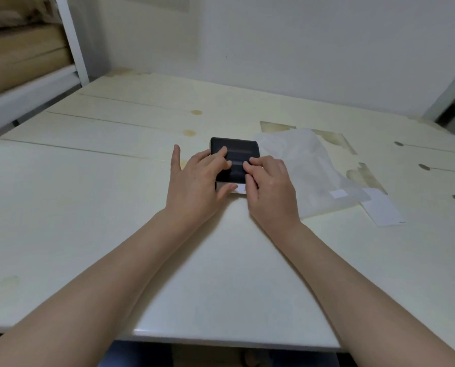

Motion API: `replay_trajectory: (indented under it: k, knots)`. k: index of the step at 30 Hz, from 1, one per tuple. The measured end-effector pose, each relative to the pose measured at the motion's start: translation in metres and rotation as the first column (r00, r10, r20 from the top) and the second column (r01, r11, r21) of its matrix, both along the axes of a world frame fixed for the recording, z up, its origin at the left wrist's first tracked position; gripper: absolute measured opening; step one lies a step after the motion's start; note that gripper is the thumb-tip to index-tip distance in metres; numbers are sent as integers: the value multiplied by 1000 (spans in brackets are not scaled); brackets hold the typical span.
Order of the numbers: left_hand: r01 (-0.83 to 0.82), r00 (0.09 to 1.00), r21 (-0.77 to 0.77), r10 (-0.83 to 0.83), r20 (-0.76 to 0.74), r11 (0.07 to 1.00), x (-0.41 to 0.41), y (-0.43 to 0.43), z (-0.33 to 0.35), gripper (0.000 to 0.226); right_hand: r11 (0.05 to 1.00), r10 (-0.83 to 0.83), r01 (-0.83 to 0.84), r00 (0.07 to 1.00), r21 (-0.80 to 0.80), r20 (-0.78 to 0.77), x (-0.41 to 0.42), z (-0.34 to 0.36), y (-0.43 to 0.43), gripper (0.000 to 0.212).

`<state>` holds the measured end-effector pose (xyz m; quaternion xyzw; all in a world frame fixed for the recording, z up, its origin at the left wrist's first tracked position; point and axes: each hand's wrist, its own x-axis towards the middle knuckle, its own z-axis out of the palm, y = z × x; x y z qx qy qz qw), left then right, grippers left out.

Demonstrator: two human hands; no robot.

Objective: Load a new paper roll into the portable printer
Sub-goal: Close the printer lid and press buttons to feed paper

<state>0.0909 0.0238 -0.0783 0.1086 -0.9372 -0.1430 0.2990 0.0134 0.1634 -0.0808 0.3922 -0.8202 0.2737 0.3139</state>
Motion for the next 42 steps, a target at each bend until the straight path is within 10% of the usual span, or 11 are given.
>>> replay_trajectory:
  k: [6, 11, 15, 25, 32, 34, 38, 42]
  knots:
    - [-63, 975, 408, 143, -169, 911, -4, 9, 4, 22, 999, 0, 2, 999, -52, 35, -1, 9, -9, 9]
    - [-366, 924, 412, 271, 271, 834, -8, -1, 10, 63, 993, -109, 90, 929, 71, 354, -31, 25, -20, 44]
    - [-285, 949, 494, 168, 267, 821, -6, -6, 11, 55, 957, -195, 96, 911, 274, 363, -45, 32, -32, 57]
    - [-103, 978, 546, -15, 208, 831, 7, -9, 15, 47, 980, 107, 19, 789, -198, 605, -38, 51, -14, 37]
    - [-226, 966, 453, 138, 219, 863, -1, -3, 15, 65, 948, 209, 55, 636, -313, 743, -43, 52, -1, 42]
    - [-169, 986, 620, 124, 116, 766, -2, -1, 19, 79, 913, 226, 128, 632, -388, 742, -42, 50, -4, 44]
    - [40, 999, 958, -29, -33, 284, -4, 23, 31, 82, 750, 418, 238, 553, -617, 721, -38, 45, -6, 30]
    - [205, 979, 975, 3, -206, 83, -24, 38, 34, 15, 598, 659, 277, 363, -752, 659, -36, 42, -9, 56]
